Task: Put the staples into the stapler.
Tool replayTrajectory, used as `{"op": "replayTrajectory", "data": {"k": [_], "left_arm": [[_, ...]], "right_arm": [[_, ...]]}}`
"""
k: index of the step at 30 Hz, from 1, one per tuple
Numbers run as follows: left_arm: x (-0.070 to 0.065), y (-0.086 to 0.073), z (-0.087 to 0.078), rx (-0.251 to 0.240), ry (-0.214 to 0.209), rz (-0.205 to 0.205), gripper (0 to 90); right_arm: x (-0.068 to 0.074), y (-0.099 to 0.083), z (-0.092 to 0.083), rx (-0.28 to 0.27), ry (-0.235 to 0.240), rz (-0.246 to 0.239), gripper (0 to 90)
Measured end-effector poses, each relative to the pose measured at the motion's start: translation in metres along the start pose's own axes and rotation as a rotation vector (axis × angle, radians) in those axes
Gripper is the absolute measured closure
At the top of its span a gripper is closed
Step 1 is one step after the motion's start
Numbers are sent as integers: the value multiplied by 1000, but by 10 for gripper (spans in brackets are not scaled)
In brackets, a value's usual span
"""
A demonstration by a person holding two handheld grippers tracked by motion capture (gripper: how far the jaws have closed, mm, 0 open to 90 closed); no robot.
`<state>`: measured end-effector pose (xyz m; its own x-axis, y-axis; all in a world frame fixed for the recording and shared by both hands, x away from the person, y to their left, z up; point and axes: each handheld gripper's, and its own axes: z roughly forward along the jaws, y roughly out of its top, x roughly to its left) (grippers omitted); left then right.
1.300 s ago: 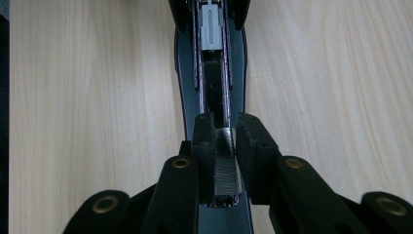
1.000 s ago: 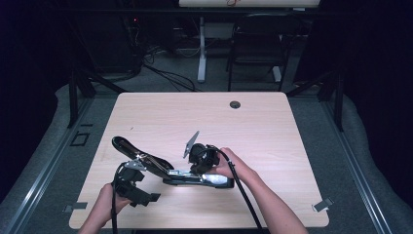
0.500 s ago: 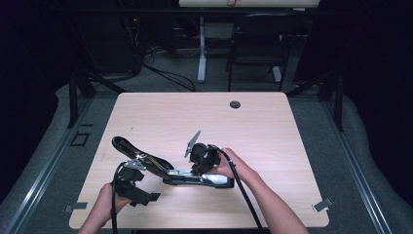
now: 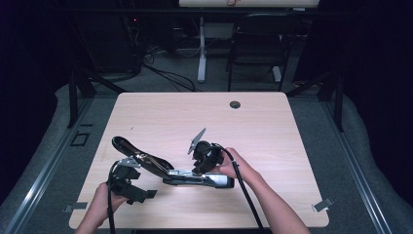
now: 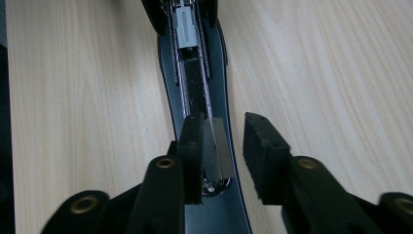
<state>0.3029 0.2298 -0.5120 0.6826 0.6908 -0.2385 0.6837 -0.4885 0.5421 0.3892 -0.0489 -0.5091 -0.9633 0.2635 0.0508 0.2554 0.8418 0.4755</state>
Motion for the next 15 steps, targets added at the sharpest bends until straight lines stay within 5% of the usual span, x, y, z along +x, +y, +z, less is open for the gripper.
{"op": "replayTrajectory", "data": {"k": [15], "left_arm": [[5,-2,-6,-23,15,-26,0]], "right_arm": [[1,-23,-30,-93,-113,181,291]]}}
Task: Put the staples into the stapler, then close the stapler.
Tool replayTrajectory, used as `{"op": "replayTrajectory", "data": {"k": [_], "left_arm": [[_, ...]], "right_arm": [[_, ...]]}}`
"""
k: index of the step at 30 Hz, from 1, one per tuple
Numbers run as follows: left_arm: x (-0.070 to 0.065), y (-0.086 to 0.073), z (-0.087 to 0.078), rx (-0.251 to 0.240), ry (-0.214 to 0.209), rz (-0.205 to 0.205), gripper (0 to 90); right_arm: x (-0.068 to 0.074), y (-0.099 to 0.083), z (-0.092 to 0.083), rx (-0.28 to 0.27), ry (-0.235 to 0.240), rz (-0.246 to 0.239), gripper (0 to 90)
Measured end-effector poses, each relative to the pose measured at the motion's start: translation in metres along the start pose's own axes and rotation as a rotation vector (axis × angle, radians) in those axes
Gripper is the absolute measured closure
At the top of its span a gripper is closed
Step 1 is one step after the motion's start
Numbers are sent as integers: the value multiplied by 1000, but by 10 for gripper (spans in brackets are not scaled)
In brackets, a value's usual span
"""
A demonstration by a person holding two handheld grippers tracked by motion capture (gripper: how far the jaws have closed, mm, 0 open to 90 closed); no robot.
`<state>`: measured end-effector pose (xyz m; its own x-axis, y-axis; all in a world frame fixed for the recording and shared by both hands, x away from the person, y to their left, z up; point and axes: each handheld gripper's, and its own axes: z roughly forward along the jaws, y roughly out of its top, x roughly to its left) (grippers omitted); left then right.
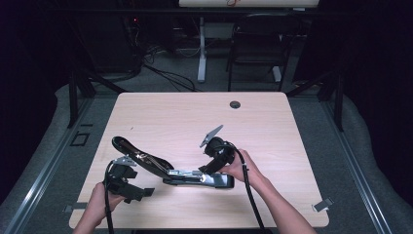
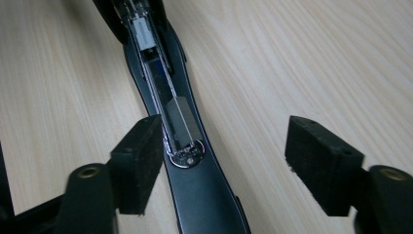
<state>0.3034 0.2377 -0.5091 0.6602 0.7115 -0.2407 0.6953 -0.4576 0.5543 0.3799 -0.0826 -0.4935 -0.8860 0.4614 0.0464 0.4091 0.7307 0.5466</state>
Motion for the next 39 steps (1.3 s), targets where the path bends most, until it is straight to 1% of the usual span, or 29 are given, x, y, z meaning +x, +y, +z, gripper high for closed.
{"op": "replayTrajectory", "data": {"k": [2,4,5,6,7,11,12,13,14,15,16,17,22,27,30,32,33,35,36,37,39], "left_arm": [[0,0,-1,-6,14,2,0],[1,0,-1,-6,12,3,0],[1,0,-1,-6,12,1,0],[1,0,-1,-8,13,-3,0],[1,0,-1,-7,13,-3,0],[3,0,-2,-7,12,5,0],[3,-1,-2,-10,10,1,0],[4,-1,-3,-7,12,7,0],[5,-1,-4,-10,10,6,0],[5,-1,-4,-16,11,-2,0],[6,-1,-5,-12,14,3,0],[7,-1,-5,-14,14,1,0],[8,-2,-5,-13,15,-4,0],[9,-2,-5,-9,5,3,0],[10,-2,-6,-9,4,0,0],[11,-3,-6,-3,5,1,0],[11,-3,-6,-3,4,-1,0],[12,-3,-6,-5,4,-9,0],[12,-3,-6,-5,10,-10,0],[13,-3,-7,2,13,-3,0],[15,-4,-9,-2,17,-20,1]], "right_arm": [[0,-5,-4,-2,-6,20,248],[-1,-9,-7,-1,-15,32,198],[-1,-11,-9,-9,-21,46,182],[-1,-12,-11,-6,-28,47,164],[-1,-13,-12,-17,-30,57,155],[-1,-16,-18,-29,-39,83,138],[-1,-17,-19,-29,-37,82,139],[-1,-18,-22,-33,-33,85,138],[0,-19,-23,-40,-33,96,137],[1,-20,-25,-37,-40,97,136],[2,-22,-26,-51,-47,108,136],[2,-24,-28,-44,-52,105,136],[3,-30,-33,-44,-58,122,130],[1,-36,-35,-59,-53,156,134],[1,-37,-34,-57,-55,158,140],[2,-36,-32,-51,-55,147,145],[3,-35,-31,-51,-62,144,146],[3,-35,-29,-43,-58,138,149],[4,-35,-28,-45,-63,143,149],[4,-35,-28,-37,-68,134,149],[3,-36,-28,-45,-63,129,150]]}}
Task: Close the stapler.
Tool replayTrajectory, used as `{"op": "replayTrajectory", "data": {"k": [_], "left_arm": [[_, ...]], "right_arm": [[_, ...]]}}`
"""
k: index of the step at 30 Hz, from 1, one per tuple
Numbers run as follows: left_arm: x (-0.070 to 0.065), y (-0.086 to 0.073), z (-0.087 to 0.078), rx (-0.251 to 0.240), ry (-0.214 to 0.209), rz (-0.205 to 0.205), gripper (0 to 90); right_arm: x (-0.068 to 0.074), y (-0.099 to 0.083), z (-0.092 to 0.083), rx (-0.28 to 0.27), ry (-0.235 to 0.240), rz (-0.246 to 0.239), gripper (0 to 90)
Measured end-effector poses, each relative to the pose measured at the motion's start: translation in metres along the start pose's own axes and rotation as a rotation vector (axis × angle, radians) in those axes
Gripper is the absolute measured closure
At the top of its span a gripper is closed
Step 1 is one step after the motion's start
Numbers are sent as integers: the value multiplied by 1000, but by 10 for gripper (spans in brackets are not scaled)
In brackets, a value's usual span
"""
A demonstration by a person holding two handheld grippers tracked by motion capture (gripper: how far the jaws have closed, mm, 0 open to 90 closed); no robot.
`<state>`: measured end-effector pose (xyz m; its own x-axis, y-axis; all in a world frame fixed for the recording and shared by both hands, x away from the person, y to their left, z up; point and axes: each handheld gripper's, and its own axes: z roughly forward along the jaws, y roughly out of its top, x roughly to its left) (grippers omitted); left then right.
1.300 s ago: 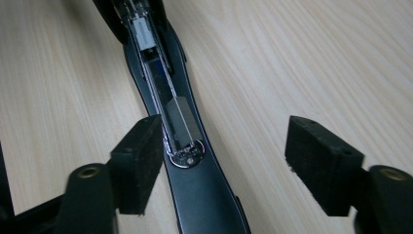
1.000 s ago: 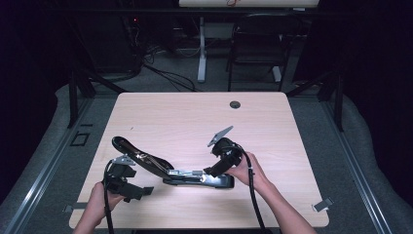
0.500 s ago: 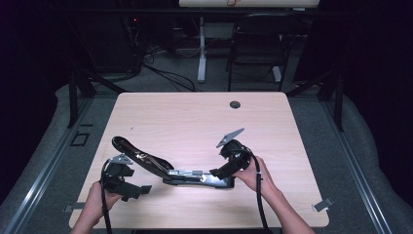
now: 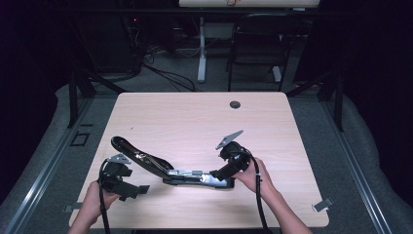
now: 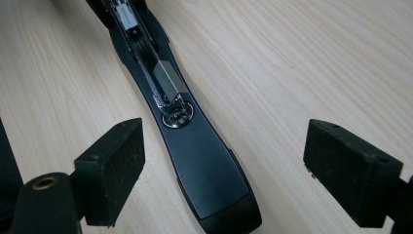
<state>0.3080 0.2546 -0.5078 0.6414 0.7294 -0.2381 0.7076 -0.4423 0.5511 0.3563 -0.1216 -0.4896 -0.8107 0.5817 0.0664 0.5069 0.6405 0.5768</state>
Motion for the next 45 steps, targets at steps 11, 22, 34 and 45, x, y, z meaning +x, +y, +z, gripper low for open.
{"op": "replayTrajectory", "data": {"k": [11,22,34,45], "left_arm": [[20,-5,-8,9,48,-89,126],[34,-7,-24,-170,164,-242,406],[35,-10,-36,-366,156,-293,649],[28,-8,-36,-452,158,-266,821]], "right_arm": [[-6,-3,-8,-16,-1,1,157],[-4,0,-16,-80,-54,3,244],[1,3,-24,-165,-108,5,385],[6,6,-28,-207,-126,-37,715]]}}
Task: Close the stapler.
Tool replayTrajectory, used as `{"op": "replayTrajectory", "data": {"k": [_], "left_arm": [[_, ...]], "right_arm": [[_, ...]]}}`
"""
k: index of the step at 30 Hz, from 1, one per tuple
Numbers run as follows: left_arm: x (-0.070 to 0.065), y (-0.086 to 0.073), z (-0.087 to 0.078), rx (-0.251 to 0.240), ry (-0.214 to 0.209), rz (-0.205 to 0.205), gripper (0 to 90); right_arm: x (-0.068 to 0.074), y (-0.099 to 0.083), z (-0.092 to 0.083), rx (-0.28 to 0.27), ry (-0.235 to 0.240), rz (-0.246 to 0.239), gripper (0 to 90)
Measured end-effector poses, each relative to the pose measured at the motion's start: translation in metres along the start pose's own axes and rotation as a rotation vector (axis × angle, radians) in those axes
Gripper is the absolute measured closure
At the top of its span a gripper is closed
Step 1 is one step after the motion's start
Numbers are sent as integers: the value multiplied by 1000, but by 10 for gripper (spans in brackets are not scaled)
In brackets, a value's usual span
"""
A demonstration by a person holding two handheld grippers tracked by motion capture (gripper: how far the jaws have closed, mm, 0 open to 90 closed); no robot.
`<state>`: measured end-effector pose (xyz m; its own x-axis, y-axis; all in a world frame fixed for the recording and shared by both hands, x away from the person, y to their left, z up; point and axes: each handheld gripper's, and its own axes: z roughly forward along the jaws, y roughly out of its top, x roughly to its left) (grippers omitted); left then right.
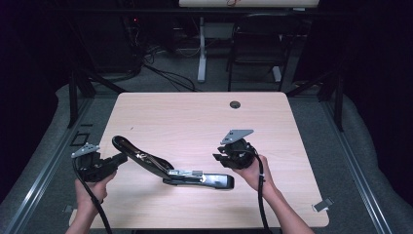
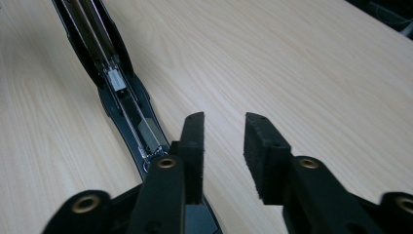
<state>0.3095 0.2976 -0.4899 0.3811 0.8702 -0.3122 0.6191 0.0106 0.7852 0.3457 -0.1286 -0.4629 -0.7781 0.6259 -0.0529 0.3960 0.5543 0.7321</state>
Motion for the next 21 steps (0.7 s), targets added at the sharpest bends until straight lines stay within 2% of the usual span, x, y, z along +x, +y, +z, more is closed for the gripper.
{"op": "replayTrajectory", "data": {"k": [4,6,8,12,16,18,21], "left_arm": [[0,1,-3,-20,-8,-8,851],[-1,2,-4,-30,-7,-7,864],[-3,3,-4,-41,-1,4,874],[-9,3,-1,-32,6,24,897],[-13,3,0,-40,-7,37,898],[-16,4,0,-43,-1,54,900],[-18,4,1,-50,-1,54,900]], "right_arm": [[4,3,-6,-52,-27,-23,796],[5,5,-8,-56,-25,-29,820],[6,6,-8,-47,-28,-31,835],[5,7,-3,-18,-31,-32,844],[7,9,0,-6,-45,-32,845],[8,10,1,-5,-45,-32,835],[8,10,1,0,-47,-32,834]]}}
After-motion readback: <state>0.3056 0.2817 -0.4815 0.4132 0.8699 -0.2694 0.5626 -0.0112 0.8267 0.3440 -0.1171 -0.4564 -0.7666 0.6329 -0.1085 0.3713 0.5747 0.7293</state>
